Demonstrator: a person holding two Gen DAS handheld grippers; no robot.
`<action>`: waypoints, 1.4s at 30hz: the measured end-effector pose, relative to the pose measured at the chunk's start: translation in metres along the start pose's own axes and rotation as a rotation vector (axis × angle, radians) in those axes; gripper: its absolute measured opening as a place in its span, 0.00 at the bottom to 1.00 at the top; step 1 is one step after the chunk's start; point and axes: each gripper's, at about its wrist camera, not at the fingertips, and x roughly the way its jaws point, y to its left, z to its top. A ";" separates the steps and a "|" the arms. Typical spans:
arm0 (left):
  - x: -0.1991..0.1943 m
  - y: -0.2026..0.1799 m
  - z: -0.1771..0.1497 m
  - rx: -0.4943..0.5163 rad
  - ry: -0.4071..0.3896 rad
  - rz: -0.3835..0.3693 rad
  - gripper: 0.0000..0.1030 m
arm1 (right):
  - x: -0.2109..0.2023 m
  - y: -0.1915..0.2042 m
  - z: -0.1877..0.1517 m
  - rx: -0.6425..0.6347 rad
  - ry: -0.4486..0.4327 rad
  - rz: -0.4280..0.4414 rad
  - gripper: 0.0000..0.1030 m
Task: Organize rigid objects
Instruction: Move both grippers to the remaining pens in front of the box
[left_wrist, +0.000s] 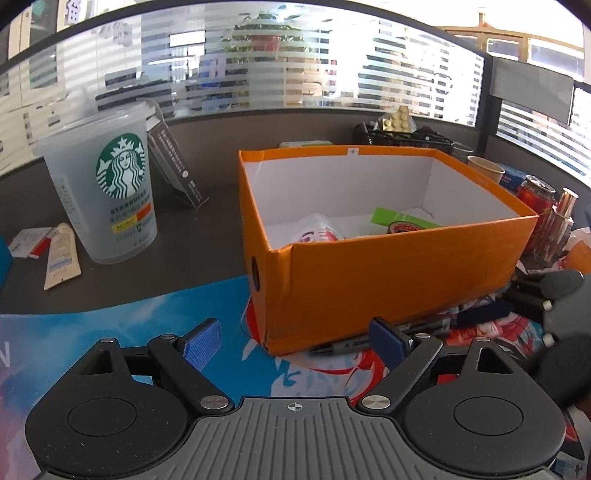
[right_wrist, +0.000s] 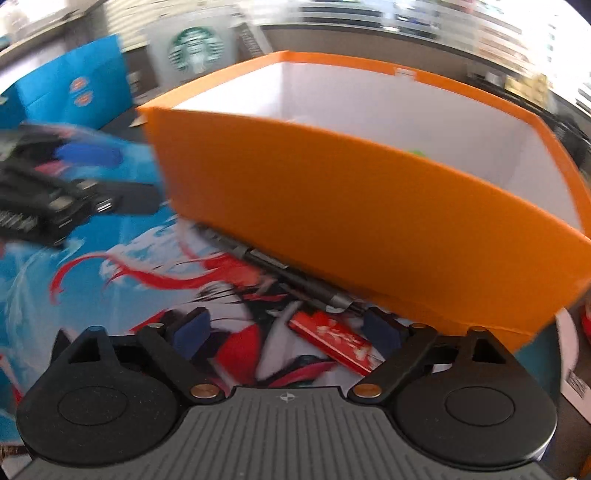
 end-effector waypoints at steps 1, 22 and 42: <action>0.001 0.002 0.000 -0.003 0.004 0.002 0.86 | -0.001 0.007 -0.001 -0.032 0.010 0.026 0.92; 0.001 0.058 -0.016 -0.153 0.053 0.107 0.87 | 0.009 0.061 0.011 -0.078 -0.035 0.231 0.94; 0.004 0.022 -0.034 -0.078 0.123 0.059 0.93 | -0.042 0.014 -0.040 -0.138 -0.126 0.087 0.77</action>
